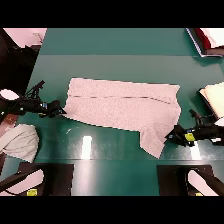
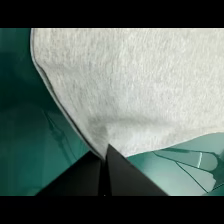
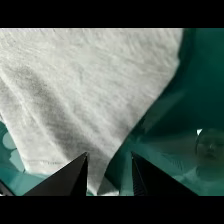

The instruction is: Fold the shirts.

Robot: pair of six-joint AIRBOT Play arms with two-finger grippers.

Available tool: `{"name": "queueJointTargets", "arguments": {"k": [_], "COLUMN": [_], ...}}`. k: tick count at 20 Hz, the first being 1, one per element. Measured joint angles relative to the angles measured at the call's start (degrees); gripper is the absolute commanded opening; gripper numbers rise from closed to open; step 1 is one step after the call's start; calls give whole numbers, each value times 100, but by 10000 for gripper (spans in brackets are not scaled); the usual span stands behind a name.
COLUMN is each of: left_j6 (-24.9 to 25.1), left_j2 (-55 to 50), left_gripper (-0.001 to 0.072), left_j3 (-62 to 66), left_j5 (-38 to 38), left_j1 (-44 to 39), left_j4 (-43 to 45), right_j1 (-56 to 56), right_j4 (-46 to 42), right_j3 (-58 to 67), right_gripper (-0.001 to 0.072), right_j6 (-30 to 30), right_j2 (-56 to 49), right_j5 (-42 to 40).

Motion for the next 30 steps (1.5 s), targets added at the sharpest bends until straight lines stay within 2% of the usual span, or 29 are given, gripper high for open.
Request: {"name": "queueJointTargets", "arguments": {"k": [2,4,5,9,12,16,21,24,30], "left_j6": [2,22,42,131,81,-11,-39,-46,-55], "left_j2": [2,2,2,127,573,1526,2295,2389,1674], "left_gripper": [27,27,27,25,25,26,25,25,26], "left_j3": [4,4,4,9,-2,-387,-1019,-1014,-525], "left_j5": [-11,-37,-50,-166,-358,-772,-1097,-887,-302], "left_j1": [0,0,0,0,0,-2,-2,-2,-2], "left_j4": [0,-2,0,83,557,1207,1023,782,632], "right_j1": [168,269,289,341,354,358,358,361,398], "right_j4": [118,168,122,68,-376,-1423,-1921,-1742,-1419], "right_j3": [-83,-131,-146,-116,201,769,1054,1163,2116], "right_gripper": [301,55,15,14,13,14,13,13,14], "right_j6": [39,76,101,24,-63,-107,-120,-131,-284], "right_j2": [4,7,11,313,872,1716,2496,2361,850], "right_j5": [-273,-509,-616,-761,-310,649,1121,911,280]}}
